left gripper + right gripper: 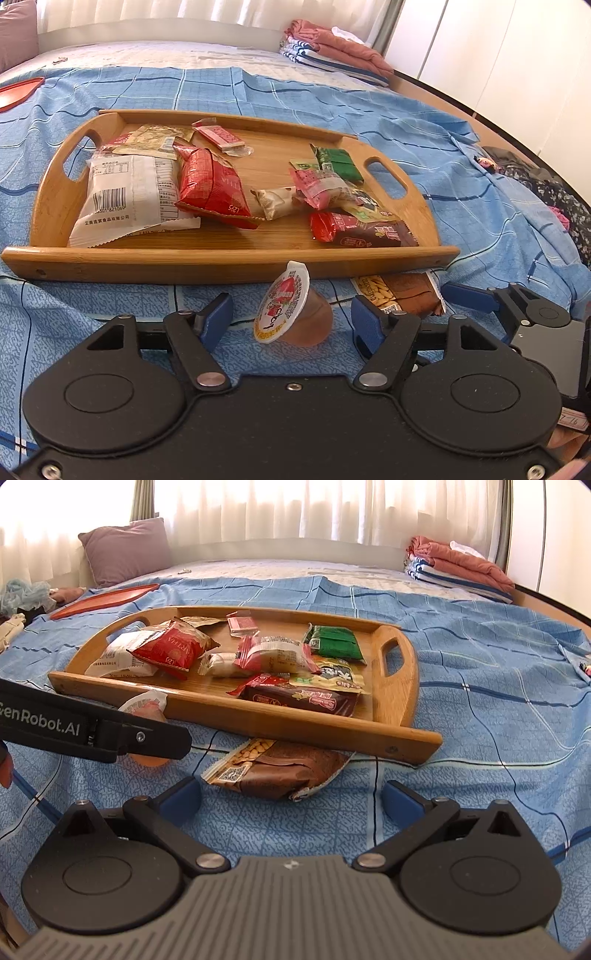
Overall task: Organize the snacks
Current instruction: 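Grasp the clear jelly cup with the left tool while the right tool grasps the brown nut pouch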
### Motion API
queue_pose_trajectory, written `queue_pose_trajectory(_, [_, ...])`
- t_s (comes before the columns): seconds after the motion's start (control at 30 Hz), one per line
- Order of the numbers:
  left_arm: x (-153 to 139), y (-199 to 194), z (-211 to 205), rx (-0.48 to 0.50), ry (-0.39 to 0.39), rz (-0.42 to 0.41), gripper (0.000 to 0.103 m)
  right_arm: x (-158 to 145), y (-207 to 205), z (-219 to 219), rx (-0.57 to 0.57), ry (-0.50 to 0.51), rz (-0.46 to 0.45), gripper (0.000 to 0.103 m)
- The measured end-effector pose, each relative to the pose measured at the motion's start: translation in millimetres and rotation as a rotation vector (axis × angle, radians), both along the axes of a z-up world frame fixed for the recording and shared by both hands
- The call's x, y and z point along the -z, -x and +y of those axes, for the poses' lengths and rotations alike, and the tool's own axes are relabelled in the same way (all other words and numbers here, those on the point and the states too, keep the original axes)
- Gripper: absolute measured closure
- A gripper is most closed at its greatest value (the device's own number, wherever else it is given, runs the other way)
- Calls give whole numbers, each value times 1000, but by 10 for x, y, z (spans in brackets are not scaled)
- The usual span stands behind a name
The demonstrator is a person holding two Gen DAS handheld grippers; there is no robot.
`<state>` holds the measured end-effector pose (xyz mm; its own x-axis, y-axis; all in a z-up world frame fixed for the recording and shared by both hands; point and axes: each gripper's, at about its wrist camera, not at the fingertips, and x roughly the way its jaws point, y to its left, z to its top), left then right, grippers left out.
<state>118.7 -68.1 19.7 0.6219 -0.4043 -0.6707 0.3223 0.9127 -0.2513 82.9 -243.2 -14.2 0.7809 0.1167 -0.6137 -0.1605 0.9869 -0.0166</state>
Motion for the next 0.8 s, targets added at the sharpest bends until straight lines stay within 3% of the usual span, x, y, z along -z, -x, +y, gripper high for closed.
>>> queue_pose_trajectory(0.13, [2, -2, 0, 0, 3, 1, 36, 2, -21, 40, -6, 26, 1, 0])
queue_pose_trajectory(0.3, [4, -3, -13, -15, -2, 0, 61, -3, -93, -11, -13, -10, 44, 0])
queue_pose_trajectory(0.8, [-216, 299, 161, -9, -113, -140, 63, -11, -140, 12, -22, 0, 66, 0])
